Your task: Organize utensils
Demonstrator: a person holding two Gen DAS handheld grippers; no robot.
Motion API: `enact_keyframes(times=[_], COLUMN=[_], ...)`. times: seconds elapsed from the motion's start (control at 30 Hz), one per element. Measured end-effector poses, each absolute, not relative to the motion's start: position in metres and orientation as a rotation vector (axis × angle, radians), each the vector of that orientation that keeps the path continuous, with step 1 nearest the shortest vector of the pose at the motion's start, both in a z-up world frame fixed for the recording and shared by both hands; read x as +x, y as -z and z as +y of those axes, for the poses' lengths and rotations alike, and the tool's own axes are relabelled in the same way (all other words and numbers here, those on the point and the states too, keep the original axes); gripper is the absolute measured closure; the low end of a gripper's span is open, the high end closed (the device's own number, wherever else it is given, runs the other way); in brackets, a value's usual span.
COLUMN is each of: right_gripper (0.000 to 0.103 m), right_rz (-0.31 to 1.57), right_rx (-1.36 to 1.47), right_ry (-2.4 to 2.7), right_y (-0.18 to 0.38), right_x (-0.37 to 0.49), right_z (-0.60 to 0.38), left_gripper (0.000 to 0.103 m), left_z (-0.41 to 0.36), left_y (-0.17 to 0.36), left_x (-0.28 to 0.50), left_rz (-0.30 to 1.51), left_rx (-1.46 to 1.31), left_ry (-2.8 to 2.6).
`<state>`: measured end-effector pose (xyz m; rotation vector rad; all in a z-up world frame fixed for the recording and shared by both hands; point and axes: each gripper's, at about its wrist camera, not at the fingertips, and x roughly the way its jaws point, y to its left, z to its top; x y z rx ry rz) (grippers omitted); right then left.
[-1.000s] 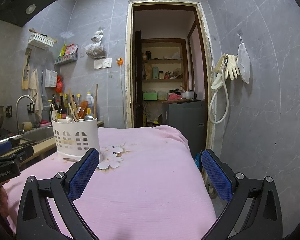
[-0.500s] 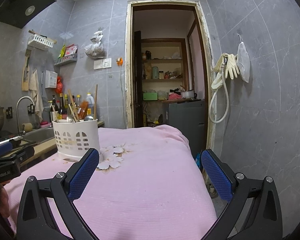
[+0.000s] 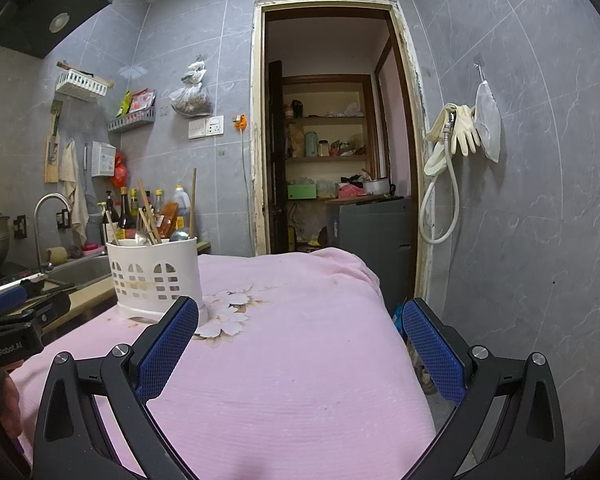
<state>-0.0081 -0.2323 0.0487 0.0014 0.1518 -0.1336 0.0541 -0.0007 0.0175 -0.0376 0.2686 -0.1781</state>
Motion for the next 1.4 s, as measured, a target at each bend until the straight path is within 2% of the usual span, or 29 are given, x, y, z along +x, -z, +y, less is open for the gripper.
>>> enact_keyframes(times=[1.4], right_gripper=[0.000], right_rz=[0.154], right_rx=[0.004], right_ry=[0.136], right_y=[-0.0480], right_x=[-0.0074], right_z=[-0.2316], left_gripper=[0.002], left_z=[0.0002], left_y=[-0.0168], left_x=[0.0546], left_rz=[0.267], left_rx=[-0.039], left_ry=[0.158])
